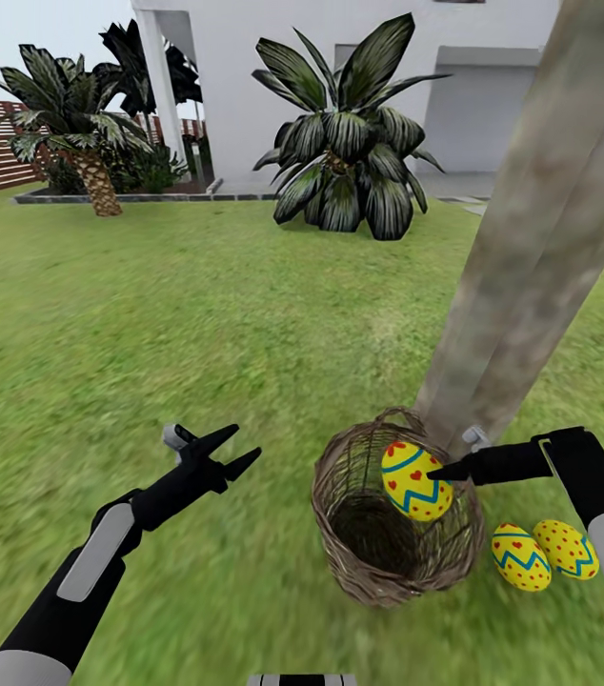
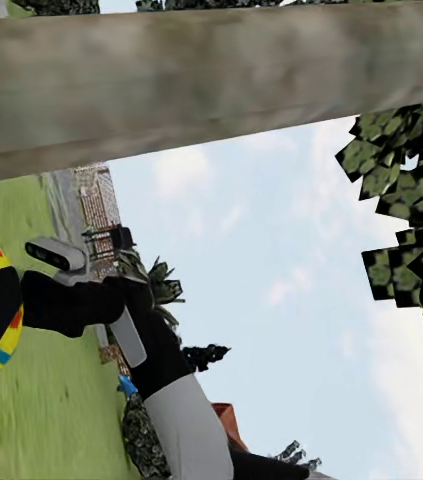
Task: Take the three Easter eggs out of the wicker basket on the lawn in the garden, then place them on the lawn next to a single tree (choose any tree) so that all three eggs are next to the same tree and none are left in the basket.
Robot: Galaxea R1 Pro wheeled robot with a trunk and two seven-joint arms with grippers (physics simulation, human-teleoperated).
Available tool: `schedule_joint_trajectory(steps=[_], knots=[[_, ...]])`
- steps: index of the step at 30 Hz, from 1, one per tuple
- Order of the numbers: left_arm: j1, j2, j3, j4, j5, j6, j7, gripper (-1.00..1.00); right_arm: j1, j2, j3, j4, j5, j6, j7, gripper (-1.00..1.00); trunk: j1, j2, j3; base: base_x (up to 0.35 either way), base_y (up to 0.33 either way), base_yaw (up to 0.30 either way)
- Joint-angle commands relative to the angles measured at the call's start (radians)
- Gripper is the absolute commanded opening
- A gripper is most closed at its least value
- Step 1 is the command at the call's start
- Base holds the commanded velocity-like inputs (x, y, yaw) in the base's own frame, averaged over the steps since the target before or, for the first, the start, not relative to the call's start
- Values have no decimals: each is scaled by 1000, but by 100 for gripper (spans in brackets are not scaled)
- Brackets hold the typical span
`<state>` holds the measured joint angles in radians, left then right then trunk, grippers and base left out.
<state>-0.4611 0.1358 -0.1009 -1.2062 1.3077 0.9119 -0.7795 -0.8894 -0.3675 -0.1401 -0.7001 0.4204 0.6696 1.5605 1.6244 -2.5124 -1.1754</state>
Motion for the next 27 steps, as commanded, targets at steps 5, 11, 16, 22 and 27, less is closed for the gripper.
schedule_joint_trajectory(steps=[5,11,16,22,27], knots=[[-1,1,-2,0,4,4,0,100,0,0,-4,-1,11,10,9,-100,-2,1,19,0,0,0],[-1,1,-2,0,5,4,0,100,0,-1,-4,-1,10,10,9,-100,-5,2,42,0,0,0],[-1,1,-1,0,5,4,0,100,0,-1,-4,0,9,10,9,-100,-7,3,61,0,0,0],[-1,2,-2,-1,7,7,-1,100,0,-1,-4,1,9,10,9,-100,-10,5,80,0,0,0],[-1,2,0,1,7,3,-8,100,1,0,-4,1,9,10,9,-100,-10,5,80,0,0,0]])
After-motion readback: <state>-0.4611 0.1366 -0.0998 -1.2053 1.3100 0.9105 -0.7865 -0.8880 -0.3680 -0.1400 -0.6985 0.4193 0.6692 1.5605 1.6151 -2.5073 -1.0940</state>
